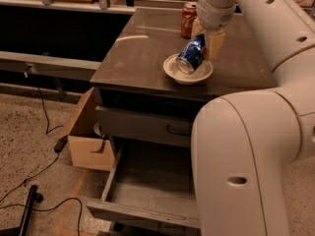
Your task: Place pepsi can into middle drawer
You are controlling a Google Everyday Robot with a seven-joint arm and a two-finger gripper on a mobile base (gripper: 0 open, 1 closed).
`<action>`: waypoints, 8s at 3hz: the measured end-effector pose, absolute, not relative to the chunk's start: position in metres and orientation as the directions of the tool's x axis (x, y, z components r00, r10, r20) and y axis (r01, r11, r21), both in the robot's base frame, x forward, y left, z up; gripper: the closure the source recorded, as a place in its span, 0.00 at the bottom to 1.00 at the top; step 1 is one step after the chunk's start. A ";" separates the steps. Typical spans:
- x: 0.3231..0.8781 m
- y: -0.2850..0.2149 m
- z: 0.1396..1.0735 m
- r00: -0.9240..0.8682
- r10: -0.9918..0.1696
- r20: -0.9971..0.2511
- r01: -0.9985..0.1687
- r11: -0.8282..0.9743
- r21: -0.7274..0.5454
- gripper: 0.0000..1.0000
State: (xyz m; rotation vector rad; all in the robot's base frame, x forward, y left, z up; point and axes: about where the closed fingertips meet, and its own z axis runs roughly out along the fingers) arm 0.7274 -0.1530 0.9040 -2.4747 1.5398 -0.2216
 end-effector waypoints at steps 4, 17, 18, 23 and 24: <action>0.590 -0.204 1.038 0.340 -0.918 -0.203 -0.776 -0.151 -0.613 1.00; 0.490 -0.131 0.567 -0.265 -0.862 -0.432 -0.918 0.363 -0.160 1.00; 0.519 -0.145 0.536 -0.315 -0.853 -0.416 -0.891 0.416 -0.179 1.00; 0.513 -0.162 0.408 -0.478 -0.837 -0.267 -0.841 0.524 -0.135 0.30; 0.509 -0.162 0.409 -0.478 -0.832 -0.281 -0.838 0.528 -0.138 0.07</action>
Offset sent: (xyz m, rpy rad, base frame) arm -0.1048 -0.0806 0.1128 0.0223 -0.1505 -0.1791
